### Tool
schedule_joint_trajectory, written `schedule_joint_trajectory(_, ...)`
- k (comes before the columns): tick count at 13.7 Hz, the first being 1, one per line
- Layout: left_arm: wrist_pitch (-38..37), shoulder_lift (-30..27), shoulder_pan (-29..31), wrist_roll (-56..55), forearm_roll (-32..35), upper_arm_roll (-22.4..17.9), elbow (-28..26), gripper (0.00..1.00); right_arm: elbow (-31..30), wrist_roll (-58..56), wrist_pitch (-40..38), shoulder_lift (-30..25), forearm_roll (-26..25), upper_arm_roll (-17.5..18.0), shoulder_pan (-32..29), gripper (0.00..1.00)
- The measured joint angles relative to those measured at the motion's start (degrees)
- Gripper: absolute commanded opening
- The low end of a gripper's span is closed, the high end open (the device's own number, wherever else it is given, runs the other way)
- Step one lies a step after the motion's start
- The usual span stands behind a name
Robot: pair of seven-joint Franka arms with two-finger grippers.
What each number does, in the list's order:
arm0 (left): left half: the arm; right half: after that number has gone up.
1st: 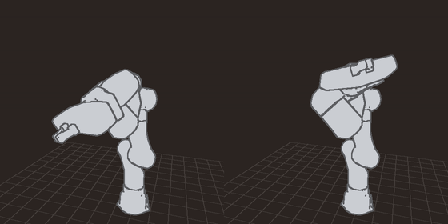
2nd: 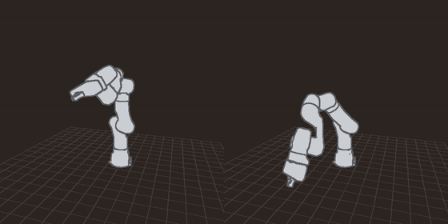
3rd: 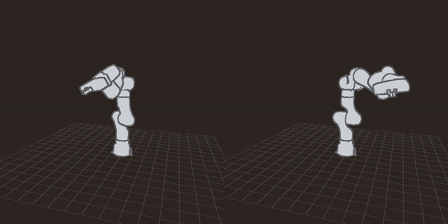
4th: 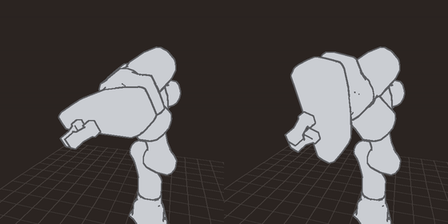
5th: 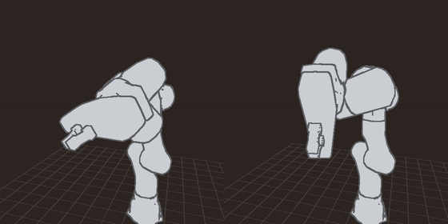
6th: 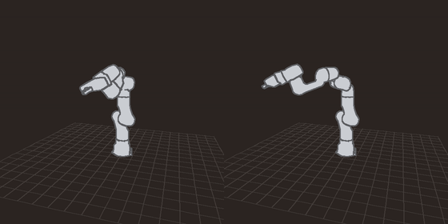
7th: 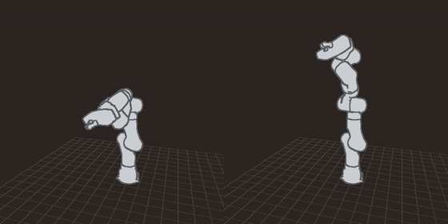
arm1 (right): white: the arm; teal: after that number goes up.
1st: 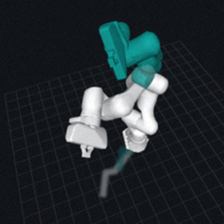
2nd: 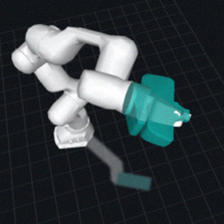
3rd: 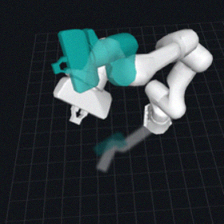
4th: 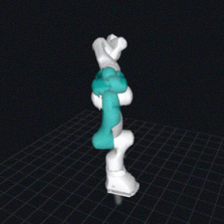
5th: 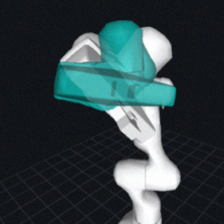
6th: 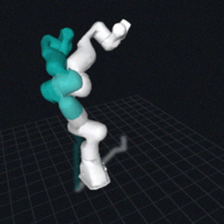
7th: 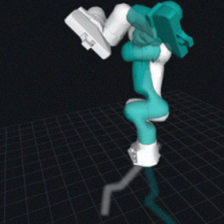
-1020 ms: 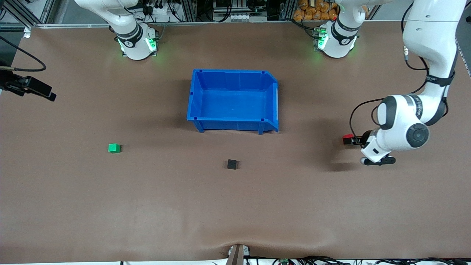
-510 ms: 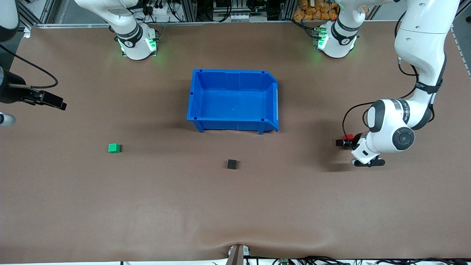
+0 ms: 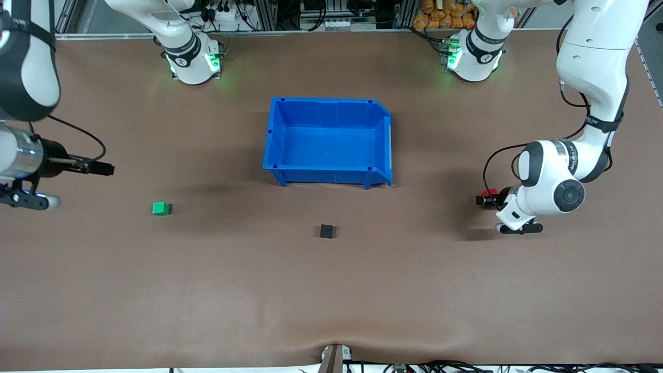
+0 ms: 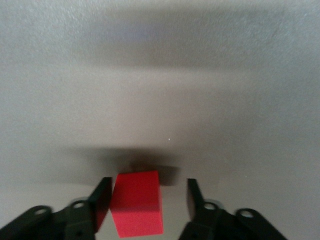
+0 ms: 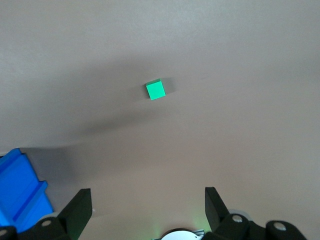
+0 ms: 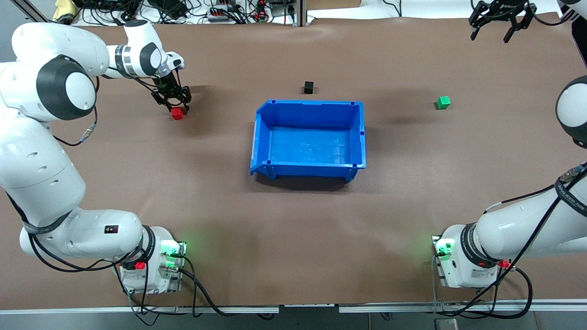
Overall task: Attach green and red cubes to black cube
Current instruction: 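Lift the red cube while the right gripper grasps the green cube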
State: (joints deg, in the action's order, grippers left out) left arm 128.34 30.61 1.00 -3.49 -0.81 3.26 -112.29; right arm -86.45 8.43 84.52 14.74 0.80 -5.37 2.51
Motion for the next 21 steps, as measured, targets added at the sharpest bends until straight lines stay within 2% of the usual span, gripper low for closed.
schedule_joint_trajectory(1, 0.0, 0.0, 0.1, 0.0, 0.0, 0.0, -0.2, 0.28, 0.0, 0.0, 0.0, 1.2, 0.0, 0.0, 0.0, 1.00)
schedule_joint_trajectory(2, 0.0, 0.0, 0.2, 0.0, 0.0, 0.0, -0.2, 0.14, 0.0, 0.0, 0.0, 2.6, 0.0, 0.0, 0.0, 1.00)
schedule_joint_trajectory(3, 0.0, 0.0, 0.6, 0.0, 0.0, 0.0, -0.2, 0.06, 0.0, -0.1, 0.0, 4.1, 0.1, -0.1, -0.1, 1.00)
schedule_joint_trajectory(5, 0.0, 0.0, 1.1, 0.0, 0.0, 0.0, -0.2, 0.04, 0.0, -0.3, 0.6, 6.7, 0.9, -0.2, -1.5, 1.00)
schedule_joint_trajectory(6, 0.0, 0.0, 1.2, 0.0, 0.0, 0.0, -0.1, 0.09, 0.0, -0.7, 1.3, 8.2, 1.6, -0.2, -2.1, 1.00)
schedule_joint_trajectory(9, 0.0, 0.0, 1.2, -1.4, -0.1, 0.0, 1.4, 0.04, 0.1, -1.3, 3.5, 13.4, 2.7, 0.2, -2.2, 1.00)
schedule_joint_trajectory(12, 0.0, 1.4, 0.4, -6.0, -0.1, 0.3, 6.2, 0.02, -0.9, -1.4, 11.8, 16.1, 2.8, 0.5, -1.3, 1.00)
schedule_joint_trajectory(16, 0.1, 6.1, -1.2, -17.0, -2.9, 2.7, 14.5, 0.02, -10.1, -4.3, 25.9, 15.6, 2.8, 0.4, -1.4, 1.00)
schedule_joint_trajectory(21, 0.2, 10.0, -8.1, -34.8, -6.0, 3.1, 23.4, 0.00, -24.2, -6.7, 42.1, 11.1, 2.8, 0.5, -1.3, 1.00)
